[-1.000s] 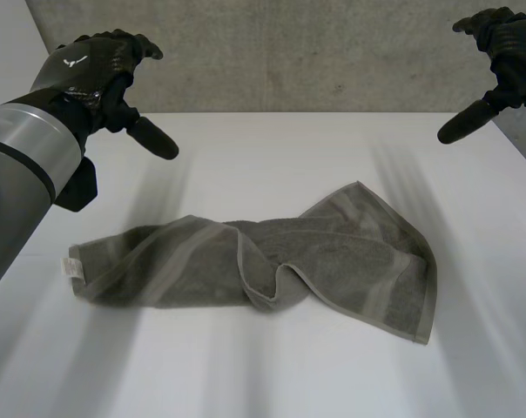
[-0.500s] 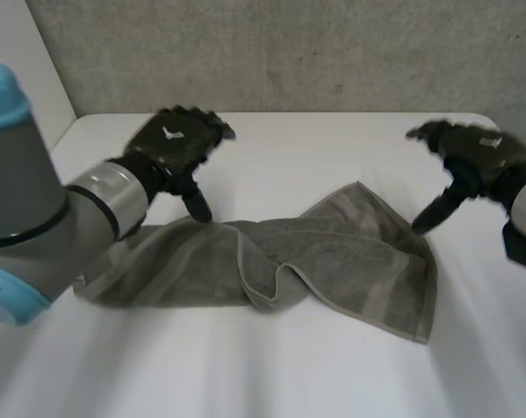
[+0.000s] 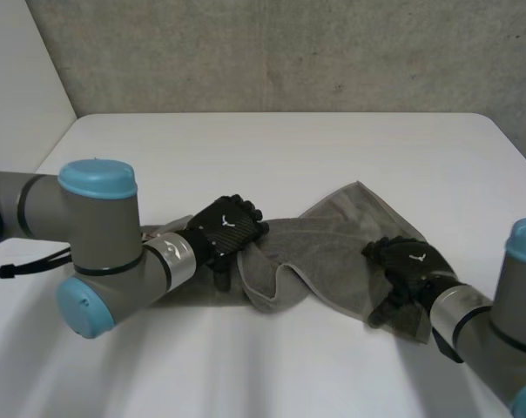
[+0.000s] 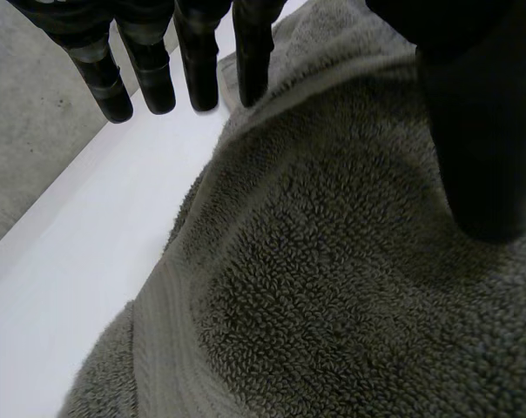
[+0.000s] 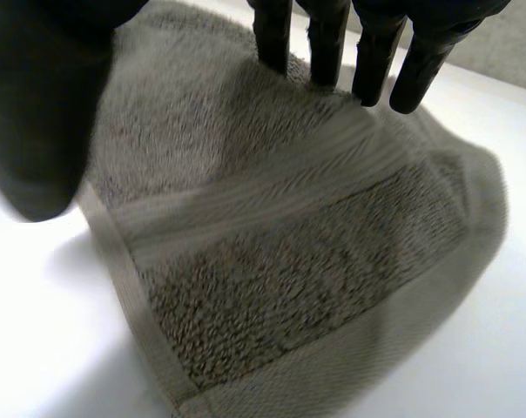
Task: Fold the towel.
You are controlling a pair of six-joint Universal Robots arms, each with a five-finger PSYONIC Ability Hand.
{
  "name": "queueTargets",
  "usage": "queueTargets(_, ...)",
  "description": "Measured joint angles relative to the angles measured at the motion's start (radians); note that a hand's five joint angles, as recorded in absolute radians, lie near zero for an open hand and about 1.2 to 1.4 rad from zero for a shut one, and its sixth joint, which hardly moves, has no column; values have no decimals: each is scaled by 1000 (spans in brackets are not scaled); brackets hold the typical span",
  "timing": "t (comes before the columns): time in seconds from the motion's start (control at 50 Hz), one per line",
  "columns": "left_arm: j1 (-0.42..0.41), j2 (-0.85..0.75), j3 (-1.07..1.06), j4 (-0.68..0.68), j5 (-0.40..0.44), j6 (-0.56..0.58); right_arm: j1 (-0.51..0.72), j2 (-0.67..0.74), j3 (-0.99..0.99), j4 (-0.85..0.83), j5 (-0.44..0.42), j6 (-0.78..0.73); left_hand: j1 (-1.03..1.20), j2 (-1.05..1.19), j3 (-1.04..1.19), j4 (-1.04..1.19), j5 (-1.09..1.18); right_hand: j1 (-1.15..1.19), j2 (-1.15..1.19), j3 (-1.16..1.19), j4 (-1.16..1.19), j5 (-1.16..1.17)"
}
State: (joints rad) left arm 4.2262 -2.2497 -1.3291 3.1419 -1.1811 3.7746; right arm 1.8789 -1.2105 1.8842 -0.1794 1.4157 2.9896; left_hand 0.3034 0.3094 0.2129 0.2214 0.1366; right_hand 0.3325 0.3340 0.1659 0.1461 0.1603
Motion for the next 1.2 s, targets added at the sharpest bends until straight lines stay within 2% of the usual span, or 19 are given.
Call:
queueTargets(0.04,-2,-11,1,14,-2,6,8,29,-3,-30,8,-1,68,72,0,0,69,111,114,0,0,109)
queueTargets(0.1,-7,-23,2,37,-4,10,18,71,-13,-77,18,-5,310,296,0,0,292,296,289,0,0,287)
queueTargets(0.12,-10,-26,3,47,-4,10,20,87,-20,-95,21,-9,469,474,0,0,463,440,427,0,0,427)
queueTargets(0.14,-11,-28,3,52,-5,10,21,93,-23,-102,21,-11,557,564,0,0,533,499,491,0,0,497)
queueTargets(0.18,-15,-31,5,66,-6,9,20,108,-33,-121,19,-19,843,851,0,0,815,692,644,0,0,682)
queueTargets(0.22,-18,-30,6,79,-7,7,17,113,-41,-132,13,-24,967,970,0,0,965,830,778,0,0,843)
queueTargets(0.24,-20,-28,7,88,-10,5,15,110,-48,-137,4,-27,971,980,0,0,978,930,901,0,0,953)
queueTargets(0.28,-23,-17,8,99,-18,-1,11,95,-56,-141,-17,-28,971,980,0,0,978,949,960,0,0,988)
queueTargets(0.46,-20,145,-27,101,-78,-67,-31,-94,-104,-113,-148,-23,974,982,0,0,979,951,963,0,0,989)
queueTargets(0.58,-12,299,-88,54,-149,-167,-72,-173,-191,29,-247,-38,974,984,0,0,981,953,973,0,0,993)
queueTargets(0.72,-9,422,-179,-89,-227,-279,-134,-113,-358,251,-384,-139,974,985,0,0,982,953,977,0,0,993)
queueTargets(0.82,-10,446,-239,-176,-259,-358,-149,29,-523,336,-391,-212,974,985,0,0,982,952,975,0,0,993)
queueTargets(0.9,-13,425,-278,-202,-269,-421,-131,172,-659,397,-363,-235,972,981,0,0,978,624,642,0,0,656)
queueTargets(0.94,-16,402,-291,-206,-271,-441,-116,228,-708,421,-346,-238,779,778,0,0,799,453,477,0,0,489)
queueTargets(1.0,-26,350,-306,-208,-278,-464,-78,292,-757,449,-294,-233,167,163,0,0,178,164,191,0,0,160)
queueTargets(1.04,-32,329,-312,-206,-286,-470,-63,295,-747,447,-259,-228,-12,-35,0,0,-38,20,47,0,0,-21)
queueTargets(1.1,-39,312,-323,-199,-305,-472,-48,245,-678,412,-205,-215,-36,-77,0,0,-87,-186,-164,0,0,-100)
queueTargets(1.14,-40,311,-331,-192,-317,-471,-45,187,-606,373,-176,-201,-36,-77,0,0,-87,-236,-248,0,0,-100)
queueTargets(1.2,-37,317,-344,-178,-332,-470,-47,81,-476,298,-150,-169,-36,-77,0,0,-87,-236,-250,0,0,-100)
